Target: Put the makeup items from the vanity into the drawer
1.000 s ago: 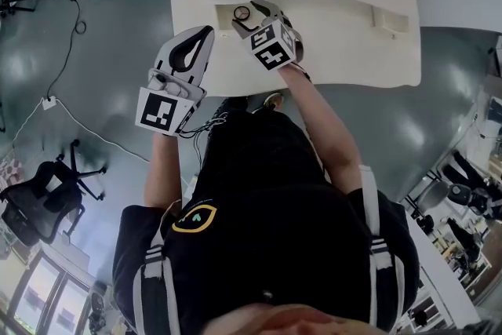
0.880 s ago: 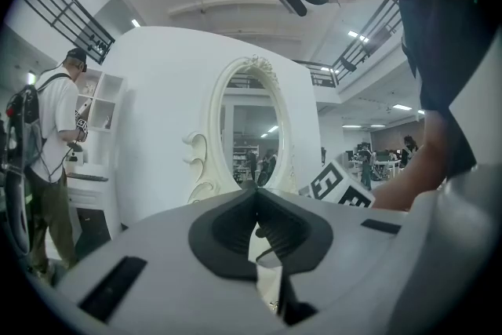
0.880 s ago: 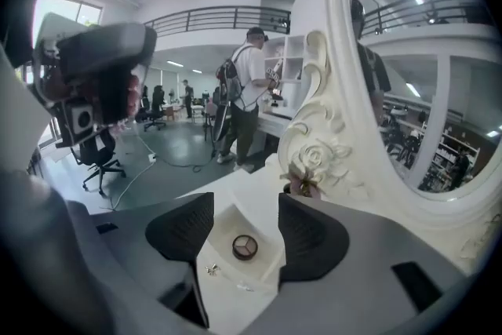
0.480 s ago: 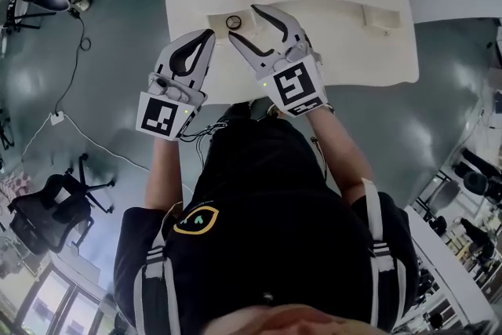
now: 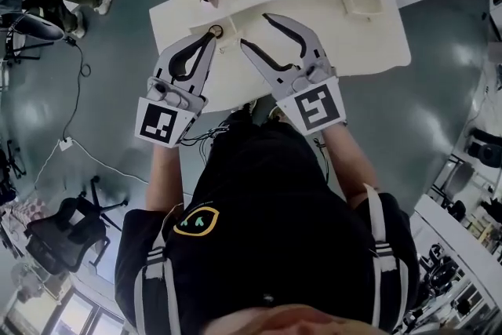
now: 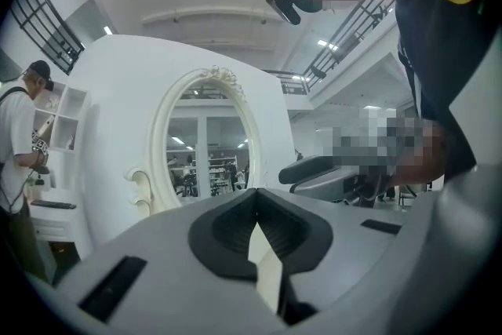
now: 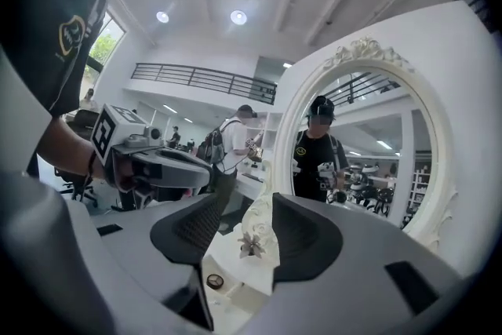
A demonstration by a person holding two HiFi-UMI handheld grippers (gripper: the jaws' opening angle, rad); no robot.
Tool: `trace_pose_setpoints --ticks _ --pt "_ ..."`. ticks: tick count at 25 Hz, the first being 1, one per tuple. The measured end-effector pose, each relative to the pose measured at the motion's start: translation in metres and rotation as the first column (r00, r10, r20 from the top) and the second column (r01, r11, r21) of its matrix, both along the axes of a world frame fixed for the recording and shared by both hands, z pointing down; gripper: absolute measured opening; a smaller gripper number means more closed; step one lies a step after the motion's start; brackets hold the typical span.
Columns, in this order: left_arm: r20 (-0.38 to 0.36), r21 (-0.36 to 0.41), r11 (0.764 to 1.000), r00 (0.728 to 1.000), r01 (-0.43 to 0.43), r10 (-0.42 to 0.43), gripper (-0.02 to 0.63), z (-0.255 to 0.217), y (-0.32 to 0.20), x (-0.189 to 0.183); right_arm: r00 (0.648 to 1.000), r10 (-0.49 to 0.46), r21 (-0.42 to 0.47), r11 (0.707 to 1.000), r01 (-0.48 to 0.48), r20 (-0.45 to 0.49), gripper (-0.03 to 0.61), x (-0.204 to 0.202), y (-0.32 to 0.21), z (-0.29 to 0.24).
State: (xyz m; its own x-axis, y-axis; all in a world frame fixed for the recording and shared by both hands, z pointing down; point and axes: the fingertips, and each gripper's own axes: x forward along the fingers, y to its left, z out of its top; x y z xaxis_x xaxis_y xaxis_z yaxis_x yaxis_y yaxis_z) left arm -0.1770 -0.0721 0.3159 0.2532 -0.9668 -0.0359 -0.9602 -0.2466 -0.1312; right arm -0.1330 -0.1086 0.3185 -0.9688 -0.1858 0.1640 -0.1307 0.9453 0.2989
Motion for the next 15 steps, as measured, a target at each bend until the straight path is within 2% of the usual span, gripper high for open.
trace_pose_setpoints --ticks 2,4,6,10,15 --pt "0.024 0.003 1.0 0.999 -0.029 0.029 0.018 0.001 -0.004 0.009 0.999 0.033 0.007 0.999 -0.033 0.022 0.191 0.013 -0.006 -0.002" --pt "0.032 0.009 0.998 0.998 -0.058 0.057 0.018 0.001 -0.01 0.019 0.996 0.076 0.01 0.997 -0.077 0.049 0.09 0.026 -0.015 -0.004" --pt "0.03 0.012 0.996 0.995 -0.093 0.092 0.018 0.002 -0.017 0.03 0.99 0.12 0.007 0.993 -0.121 0.069 0.028 0.04 -0.025 -0.002" --pt "0.031 0.006 0.982 0.981 -0.19 0.19 0.018 0.007 -0.04 0.062 0.971 0.213 -0.037 0.977 -0.21 0.113 0.021 0.079 -0.045 0.008" --pt "0.029 -0.018 0.943 0.942 -0.333 0.333 0.018 0.017 -0.072 0.119 0.93 0.342 -0.086 0.939 -0.333 0.131 0.021 0.141 -0.064 0.016"
